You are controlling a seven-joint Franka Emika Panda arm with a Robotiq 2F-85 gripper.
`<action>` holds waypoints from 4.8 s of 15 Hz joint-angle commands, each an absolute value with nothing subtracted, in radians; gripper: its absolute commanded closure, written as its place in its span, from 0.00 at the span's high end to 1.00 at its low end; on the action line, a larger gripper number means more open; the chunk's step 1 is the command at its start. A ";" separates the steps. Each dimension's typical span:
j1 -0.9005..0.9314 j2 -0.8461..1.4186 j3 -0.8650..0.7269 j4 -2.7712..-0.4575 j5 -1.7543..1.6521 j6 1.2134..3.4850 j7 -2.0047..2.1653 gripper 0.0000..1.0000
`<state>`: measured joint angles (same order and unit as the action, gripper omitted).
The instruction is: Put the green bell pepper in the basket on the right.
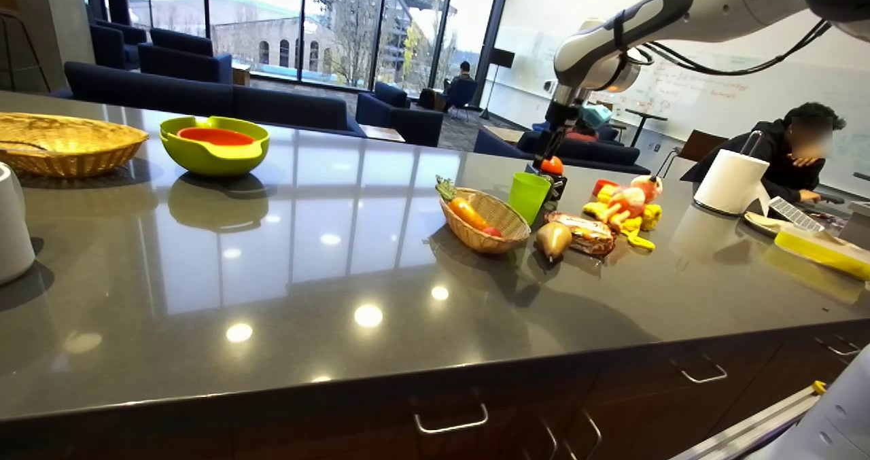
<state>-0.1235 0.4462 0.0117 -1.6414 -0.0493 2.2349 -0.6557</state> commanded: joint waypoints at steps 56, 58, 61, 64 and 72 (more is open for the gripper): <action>0.083 0.361 0.035 -1.422 -0.029 1.974 0.118 0.02; 0.096 0.340 0.037 -1.469 -0.035 2.009 0.145 0.02; 0.112 0.303 0.042 -1.549 -0.033 2.060 0.176 0.02; 0.132 0.238 0.050 -1.656 -0.039 2.099 0.217 0.02; 0.170 0.085 0.093 -1.906 -0.040 2.169 0.323 0.02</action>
<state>0.1664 0.1670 0.0821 -1.7901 -0.0408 2.1274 0.2827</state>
